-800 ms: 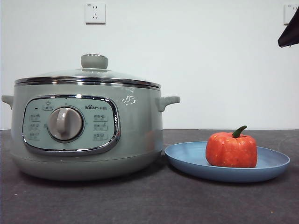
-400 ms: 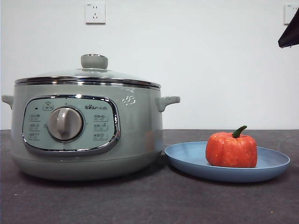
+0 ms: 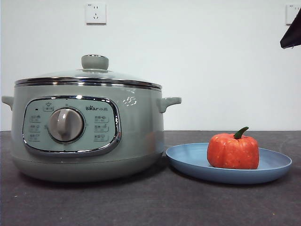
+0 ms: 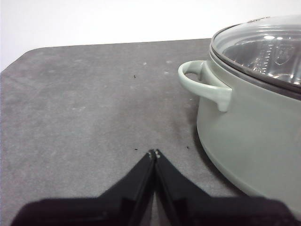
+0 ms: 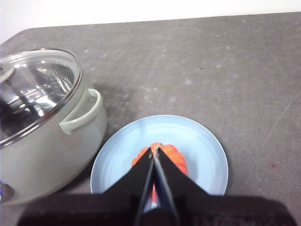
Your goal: Take the pumpkin out from the steamer,put the pumpkin in the blue plate,close the lid
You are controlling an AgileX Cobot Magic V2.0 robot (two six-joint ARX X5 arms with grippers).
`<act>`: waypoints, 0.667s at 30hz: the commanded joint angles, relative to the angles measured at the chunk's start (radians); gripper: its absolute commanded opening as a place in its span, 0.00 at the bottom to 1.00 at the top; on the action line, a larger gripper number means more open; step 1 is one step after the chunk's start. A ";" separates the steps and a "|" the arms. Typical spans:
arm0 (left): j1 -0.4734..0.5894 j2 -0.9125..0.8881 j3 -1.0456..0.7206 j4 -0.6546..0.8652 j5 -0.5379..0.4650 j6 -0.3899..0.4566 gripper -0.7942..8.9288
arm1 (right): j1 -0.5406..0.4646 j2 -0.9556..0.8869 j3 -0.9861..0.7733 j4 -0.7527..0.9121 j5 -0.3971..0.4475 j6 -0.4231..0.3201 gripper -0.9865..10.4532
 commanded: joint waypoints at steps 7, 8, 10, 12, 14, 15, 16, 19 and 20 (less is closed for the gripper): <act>0.003 -0.003 -0.011 -0.009 0.000 0.007 0.08 | -0.158 -0.179 -0.018 -0.069 -0.060 -0.237 0.07; 0.003 -0.003 -0.011 -0.009 0.000 0.007 0.08 | -0.208 -0.207 -0.027 -0.064 -0.103 -0.255 0.07; 0.003 -0.003 -0.011 -0.009 0.001 0.007 0.08 | -0.334 -0.269 -0.057 -0.048 -0.201 -0.288 0.07; 0.003 -0.003 -0.011 -0.009 0.001 0.007 0.08 | -0.430 -0.314 -0.090 -0.035 -0.259 -0.306 0.07; 0.003 -0.003 -0.011 -0.009 0.000 0.007 0.08 | -0.512 -0.363 -0.146 0.007 -0.267 -0.309 0.07; 0.003 -0.003 -0.011 -0.009 0.000 0.007 0.08 | -0.537 -0.382 -0.174 0.026 -0.268 -0.309 0.07; 0.003 -0.003 -0.011 -0.009 0.001 0.007 0.08 | -0.559 -0.409 -0.212 0.055 -0.268 -0.308 0.07; 0.003 -0.003 -0.011 -0.009 0.000 0.007 0.08 | -0.579 -0.475 -0.304 0.106 -0.267 -0.296 0.07; 0.003 -0.003 -0.011 -0.009 0.000 0.007 0.08 | -0.579 -0.497 -0.335 0.120 -0.267 -0.291 0.07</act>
